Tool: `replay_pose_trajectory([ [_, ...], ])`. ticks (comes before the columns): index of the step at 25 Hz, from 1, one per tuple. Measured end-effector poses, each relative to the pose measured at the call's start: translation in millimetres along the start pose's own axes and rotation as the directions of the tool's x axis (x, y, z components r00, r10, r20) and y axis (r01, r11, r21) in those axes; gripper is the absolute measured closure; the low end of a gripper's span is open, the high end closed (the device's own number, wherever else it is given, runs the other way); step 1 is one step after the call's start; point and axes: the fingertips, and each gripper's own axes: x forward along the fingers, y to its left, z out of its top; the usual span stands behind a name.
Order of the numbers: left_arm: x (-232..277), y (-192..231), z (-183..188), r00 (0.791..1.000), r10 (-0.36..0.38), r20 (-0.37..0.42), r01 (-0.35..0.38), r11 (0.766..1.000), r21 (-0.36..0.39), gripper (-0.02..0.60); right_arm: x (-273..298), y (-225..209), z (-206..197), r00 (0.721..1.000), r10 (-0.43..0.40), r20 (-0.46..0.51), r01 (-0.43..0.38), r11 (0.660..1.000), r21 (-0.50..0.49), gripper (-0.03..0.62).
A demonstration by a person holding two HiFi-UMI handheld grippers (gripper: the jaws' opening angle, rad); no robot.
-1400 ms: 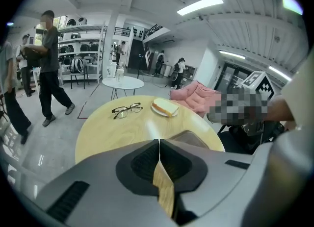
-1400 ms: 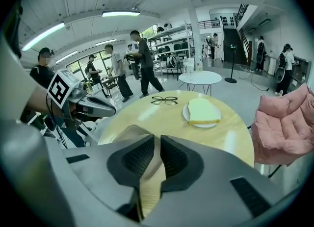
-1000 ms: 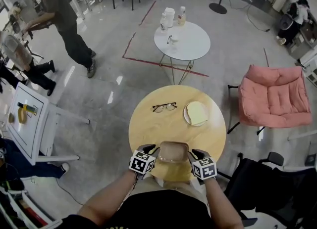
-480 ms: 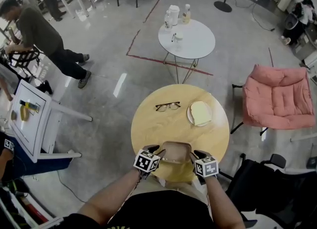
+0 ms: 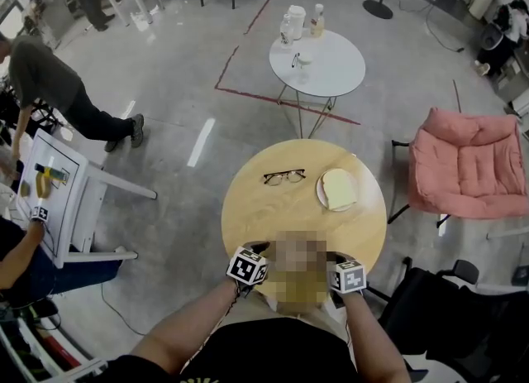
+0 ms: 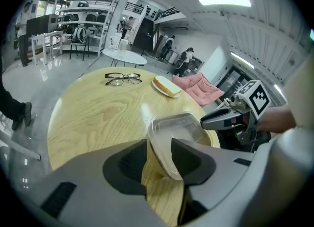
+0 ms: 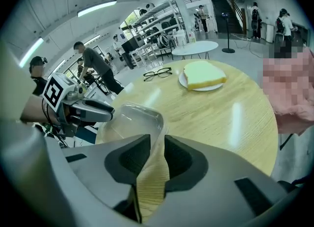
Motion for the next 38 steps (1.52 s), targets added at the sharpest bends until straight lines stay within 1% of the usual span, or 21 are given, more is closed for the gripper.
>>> replay_pose_trajectory([
  [4,0,0,-1,1.0,0.009,-0.004,-0.009,1.0,0.008,0.416,3,2,0,1.0,-0.005,-0.013,0.005,1.0,0.008,0.508],
  [8,1,-2,-1,1.0,0.022,-0.01,-0.022,1.0,0.014,0.437,1,-1,3,0.999,-0.041,-0.013,0.041,0.999,0.022,0.532],
  [12,-2,-2,0,1.0,0.024,-0.01,-0.023,0.999,0.024,0.451,-1,2,7,0.999,-0.041,0.002,0.041,0.999,0.011,0.535],
  [16,-6,-3,1,1.0,0.027,0.001,-0.027,0.999,0.026,0.462,-5,5,10,0.999,-0.035,0.013,0.035,0.999,0.02,0.539],
  [28,-24,-2,14,0.998,0.026,0.051,-0.028,0.999,0.034,0.48,-22,17,21,0.998,-0.037,0.055,0.035,0.998,0.045,0.539],
  [31,-28,1,16,0.997,0.041,0.059,-0.043,0.999,0.029,0.496,-23,20,23,0.997,-0.033,0.064,0.03,0.998,0.046,0.54],
  [32,-30,2,17,0.997,0.05,0.065,-0.051,0.998,0.025,0.535,-23,20,21,0.997,-0.033,0.063,0.03,0.999,0.046,0.542],
  [38,-43,3,22,0.995,0.056,0.085,-0.058,0.998,0.019,0.54,-27,28,21,0.996,-0.022,0.082,0.018,0.998,0.059,0.542],
])
